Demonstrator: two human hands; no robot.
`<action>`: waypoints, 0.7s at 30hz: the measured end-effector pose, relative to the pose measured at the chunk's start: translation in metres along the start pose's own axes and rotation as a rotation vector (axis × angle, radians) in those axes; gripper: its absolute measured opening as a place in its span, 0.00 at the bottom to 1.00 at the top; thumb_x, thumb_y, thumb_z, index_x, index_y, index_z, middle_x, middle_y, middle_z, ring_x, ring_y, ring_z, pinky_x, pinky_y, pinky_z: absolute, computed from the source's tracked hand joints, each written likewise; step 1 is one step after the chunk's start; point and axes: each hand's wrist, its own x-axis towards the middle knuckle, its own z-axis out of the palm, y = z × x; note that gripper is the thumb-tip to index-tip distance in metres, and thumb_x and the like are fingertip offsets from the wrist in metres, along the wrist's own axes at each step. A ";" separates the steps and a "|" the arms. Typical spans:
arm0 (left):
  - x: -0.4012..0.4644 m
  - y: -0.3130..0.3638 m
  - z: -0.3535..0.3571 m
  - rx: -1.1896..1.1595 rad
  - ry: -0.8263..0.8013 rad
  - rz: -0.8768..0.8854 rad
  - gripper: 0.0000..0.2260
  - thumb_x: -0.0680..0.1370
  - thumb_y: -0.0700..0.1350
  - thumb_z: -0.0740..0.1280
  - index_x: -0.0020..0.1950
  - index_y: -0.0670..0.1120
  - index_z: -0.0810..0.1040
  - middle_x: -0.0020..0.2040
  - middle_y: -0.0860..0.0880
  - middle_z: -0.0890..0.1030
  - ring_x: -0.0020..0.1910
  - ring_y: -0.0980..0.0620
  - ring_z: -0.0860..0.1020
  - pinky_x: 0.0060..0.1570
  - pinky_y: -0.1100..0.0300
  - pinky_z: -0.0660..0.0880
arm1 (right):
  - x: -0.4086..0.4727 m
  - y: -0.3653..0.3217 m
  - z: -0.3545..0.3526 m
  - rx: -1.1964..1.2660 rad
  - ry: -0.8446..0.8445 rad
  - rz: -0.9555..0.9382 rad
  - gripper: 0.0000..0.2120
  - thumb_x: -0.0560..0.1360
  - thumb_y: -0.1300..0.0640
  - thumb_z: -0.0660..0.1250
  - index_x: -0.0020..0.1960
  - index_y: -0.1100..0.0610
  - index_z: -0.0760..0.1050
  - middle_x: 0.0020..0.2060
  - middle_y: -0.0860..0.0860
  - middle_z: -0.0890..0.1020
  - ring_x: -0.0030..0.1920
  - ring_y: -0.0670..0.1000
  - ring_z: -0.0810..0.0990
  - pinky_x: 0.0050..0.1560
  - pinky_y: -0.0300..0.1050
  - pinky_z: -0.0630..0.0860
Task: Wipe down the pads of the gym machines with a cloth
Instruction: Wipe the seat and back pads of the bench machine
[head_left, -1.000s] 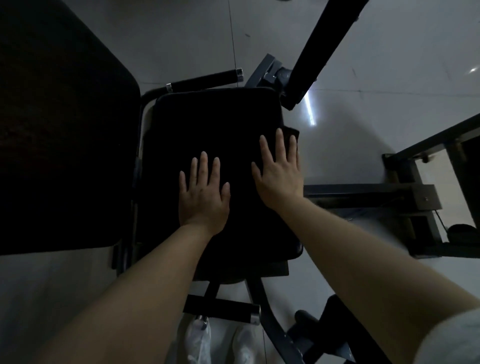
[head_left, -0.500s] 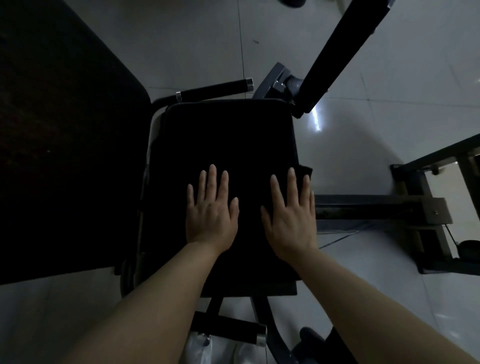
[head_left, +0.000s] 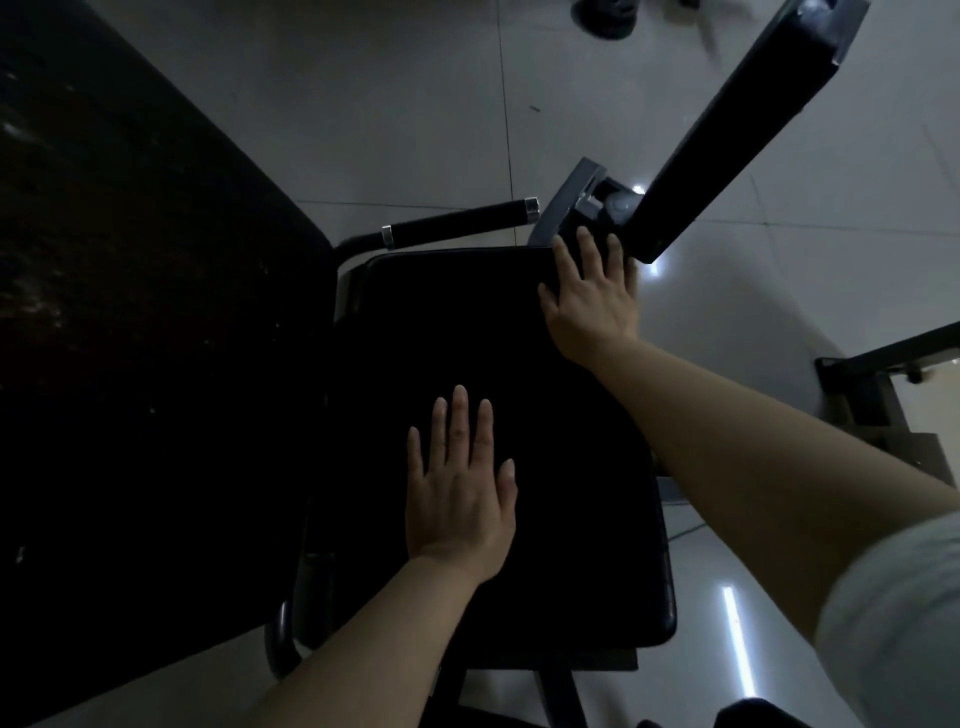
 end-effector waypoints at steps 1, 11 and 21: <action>0.000 0.000 0.000 0.004 -0.007 0.001 0.27 0.79 0.55 0.49 0.76 0.46 0.56 0.77 0.44 0.57 0.76 0.45 0.54 0.71 0.44 0.51 | 0.005 -0.006 0.001 -0.006 -0.006 -0.017 0.29 0.80 0.42 0.49 0.77 0.48 0.46 0.77 0.49 0.47 0.76 0.56 0.39 0.74 0.56 0.38; 0.009 -0.006 -0.011 -0.015 -0.090 -0.024 0.29 0.79 0.57 0.45 0.77 0.43 0.52 0.78 0.45 0.50 0.77 0.47 0.52 0.72 0.49 0.48 | 0.005 -0.030 0.003 -0.020 -0.038 -0.117 0.30 0.80 0.43 0.47 0.77 0.52 0.42 0.77 0.54 0.43 0.76 0.57 0.37 0.73 0.54 0.36; 0.044 -0.029 -0.015 0.004 -0.073 -0.129 0.32 0.77 0.63 0.35 0.76 0.46 0.42 0.77 0.46 0.41 0.76 0.49 0.41 0.73 0.50 0.38 | 0.013 -0.038 0.004 0.027 0.007 -0.163 0.32 0.78 0.41 0.52 0.77 0.52 0.49 0.76 0.51 0.53 0.76 0.54 0.45 0.75 0.52 0.40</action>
